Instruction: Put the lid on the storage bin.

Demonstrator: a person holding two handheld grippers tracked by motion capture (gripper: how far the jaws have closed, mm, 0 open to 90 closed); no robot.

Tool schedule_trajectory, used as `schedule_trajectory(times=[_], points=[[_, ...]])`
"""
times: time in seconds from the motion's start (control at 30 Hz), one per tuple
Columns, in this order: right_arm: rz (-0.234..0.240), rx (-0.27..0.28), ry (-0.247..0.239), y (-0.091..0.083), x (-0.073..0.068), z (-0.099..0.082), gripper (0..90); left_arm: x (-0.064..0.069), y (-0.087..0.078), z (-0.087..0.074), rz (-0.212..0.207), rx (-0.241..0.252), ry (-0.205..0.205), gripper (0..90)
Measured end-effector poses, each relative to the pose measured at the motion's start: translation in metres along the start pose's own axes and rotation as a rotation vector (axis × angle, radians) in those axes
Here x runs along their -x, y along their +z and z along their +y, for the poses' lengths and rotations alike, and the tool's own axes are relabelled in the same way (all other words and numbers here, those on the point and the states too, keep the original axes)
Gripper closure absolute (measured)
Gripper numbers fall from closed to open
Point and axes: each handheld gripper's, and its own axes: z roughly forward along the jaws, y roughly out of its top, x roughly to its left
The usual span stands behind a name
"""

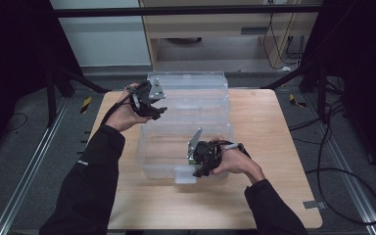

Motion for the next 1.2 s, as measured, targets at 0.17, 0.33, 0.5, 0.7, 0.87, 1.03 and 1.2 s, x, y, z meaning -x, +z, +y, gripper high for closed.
schedule_trajectory(times=[0.17,0.33,0.5,0.7,0.87,1.03,1.2], points=[[-0.001,-0.003,0.002,0.000,0.000,0.000,66.3,0.001,0.004,0.002,-0.005,-0.019,0.020,38.4],[0.001,-0.002,0.000,0.000,0.000,0.000,66.3,0.002,0.008,0.003,-0.006,-0.027,0.033,38.7],[0.001,-0.001,-0.001,0.000,0.000,0.000,66.3,0.004,0.013,0.003,-0.003,-0.045,0.061,39.9],[0.002,-0.001,-0.005,0.000,0.000,0.000,66.3,0.004,0.019,0.004,0.002,-0.041,0.082,43.1],[0.001,-0.002,-0.002,0.000,0.000,0.000,66.3,0.005,0.023,0.007,-0.005,-0.068,0.095,48.0],[0.001,-0.001,-0.003,0.000,0.000,0.000,66.3,0.006,0.029,0.008,-0.007,-0.074,0.106,51.7],[0.000,-0.002,0.000,0.000,0.000,0.000,66.3,0.006,0.032,0.009,-0.010,-0.100,0.126,56.8]])
